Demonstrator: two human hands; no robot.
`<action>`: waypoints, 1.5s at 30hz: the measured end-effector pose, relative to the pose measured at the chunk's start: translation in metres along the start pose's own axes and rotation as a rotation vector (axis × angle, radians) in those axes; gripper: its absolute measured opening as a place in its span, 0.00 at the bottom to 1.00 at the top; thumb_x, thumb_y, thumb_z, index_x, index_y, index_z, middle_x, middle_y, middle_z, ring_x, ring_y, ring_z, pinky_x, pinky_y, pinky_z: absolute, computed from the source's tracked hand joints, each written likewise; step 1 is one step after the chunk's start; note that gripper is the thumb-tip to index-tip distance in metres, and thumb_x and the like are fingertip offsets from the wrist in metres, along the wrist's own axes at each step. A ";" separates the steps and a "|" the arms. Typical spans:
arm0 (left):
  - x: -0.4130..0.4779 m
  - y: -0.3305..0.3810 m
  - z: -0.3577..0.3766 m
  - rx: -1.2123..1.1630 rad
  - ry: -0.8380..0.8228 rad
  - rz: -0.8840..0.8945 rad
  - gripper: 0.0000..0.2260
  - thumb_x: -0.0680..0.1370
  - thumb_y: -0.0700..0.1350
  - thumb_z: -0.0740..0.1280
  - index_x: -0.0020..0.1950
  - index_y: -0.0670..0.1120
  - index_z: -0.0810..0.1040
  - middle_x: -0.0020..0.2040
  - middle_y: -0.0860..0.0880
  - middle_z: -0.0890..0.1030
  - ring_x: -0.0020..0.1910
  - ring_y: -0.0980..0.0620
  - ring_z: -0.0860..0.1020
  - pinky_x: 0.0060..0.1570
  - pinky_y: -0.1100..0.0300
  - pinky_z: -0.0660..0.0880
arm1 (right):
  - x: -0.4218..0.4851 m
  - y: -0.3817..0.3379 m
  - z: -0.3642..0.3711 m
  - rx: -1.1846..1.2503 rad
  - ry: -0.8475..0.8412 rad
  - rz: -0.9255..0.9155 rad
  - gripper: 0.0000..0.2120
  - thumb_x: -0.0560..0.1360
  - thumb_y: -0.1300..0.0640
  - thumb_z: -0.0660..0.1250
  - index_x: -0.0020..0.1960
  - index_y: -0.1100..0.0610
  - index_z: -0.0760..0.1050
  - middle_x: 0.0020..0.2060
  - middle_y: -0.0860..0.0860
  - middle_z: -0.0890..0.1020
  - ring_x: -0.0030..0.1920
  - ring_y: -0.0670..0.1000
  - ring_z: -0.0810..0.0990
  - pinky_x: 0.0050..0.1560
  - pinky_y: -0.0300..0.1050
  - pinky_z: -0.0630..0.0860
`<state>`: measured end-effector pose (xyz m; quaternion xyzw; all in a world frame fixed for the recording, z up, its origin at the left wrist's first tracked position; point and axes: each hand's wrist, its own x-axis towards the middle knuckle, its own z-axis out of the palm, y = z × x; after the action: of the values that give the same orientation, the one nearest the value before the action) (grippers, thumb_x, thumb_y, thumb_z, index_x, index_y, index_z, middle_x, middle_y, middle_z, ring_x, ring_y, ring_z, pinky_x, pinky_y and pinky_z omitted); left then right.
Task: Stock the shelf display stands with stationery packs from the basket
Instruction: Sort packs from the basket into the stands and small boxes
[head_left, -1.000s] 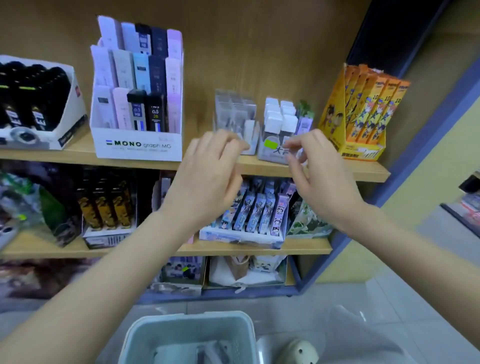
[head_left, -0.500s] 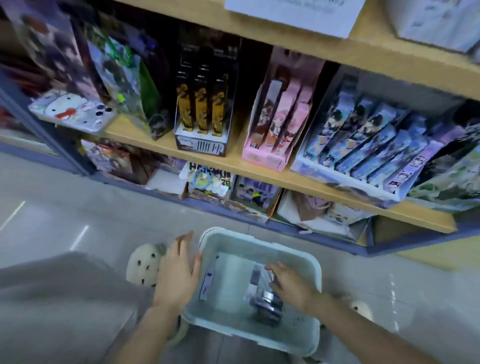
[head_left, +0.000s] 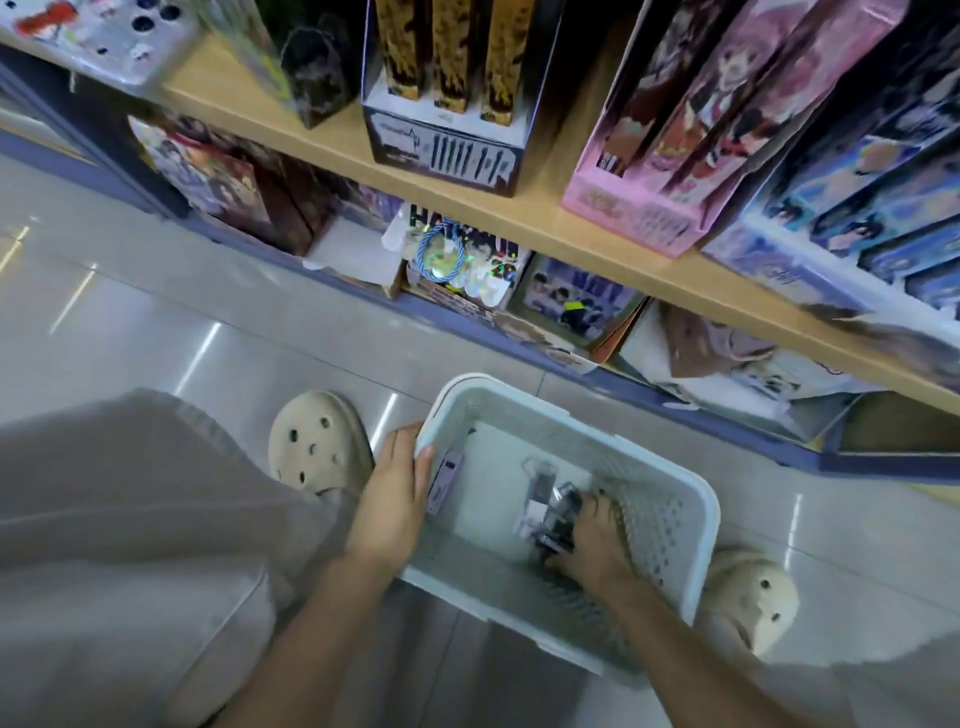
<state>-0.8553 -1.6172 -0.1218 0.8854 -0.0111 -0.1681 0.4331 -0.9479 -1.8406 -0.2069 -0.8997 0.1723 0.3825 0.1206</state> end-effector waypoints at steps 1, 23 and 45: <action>0.001 0.000 0.000 -0.001 0.002 -0.001 0.15 0.82 0.45 0.54 0.66 0.43 0.71 0.57 0.50 0.71 0.56 0.55 0.70 0.53 0.71 0.61 | 0.003 0.001 0.000 -0.010 -0.011 -0.020 0.47 0.68 0.39 0.71 0.73 0.63 0.53 0.68 0.57 0.61 0.69 0.56 0.60 0.68 0.41 0.53; -0.012 0.025 0.012 -0.020 0.176 0.173 0.06 0.81 0.42 0.58 0.54 0.44 0.72 0.47 0.53 0.72 0.46 0.60 0.71 0.49 0.69 0.67 | -0.015 -0.020 -0.041 0.757 -0.216 -0.106 0.04 0.78 0.59 0.65 0.50 0.55 0.70 0.45 0.55 0.78 0.48 0.52 0.77 0.43 0.36 0.73; -0.015 0.041 0.015 -0.545 -0.433 -0.235 0.09 0.82 0.42 0.58 0.47 0.40 0.74 0.34 0.51 0.79 0.33 0.58 0.78 0.39 0.66 0.74 | -0.010 -0.008 -0.045 0.541 0.005 -0.158 0.13 0.80 0.60 0.60 0.64 0.60 0.70 0.57 0.54 0.77 0.56 0.52 0.77 0.58 0.42 0.72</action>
<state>-0.8691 -1.6517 -0.0937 0.6766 0.0443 -0.3970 0.6185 -0.9219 -1.8473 -0.1684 -0.8463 0.1976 0.3099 0.3856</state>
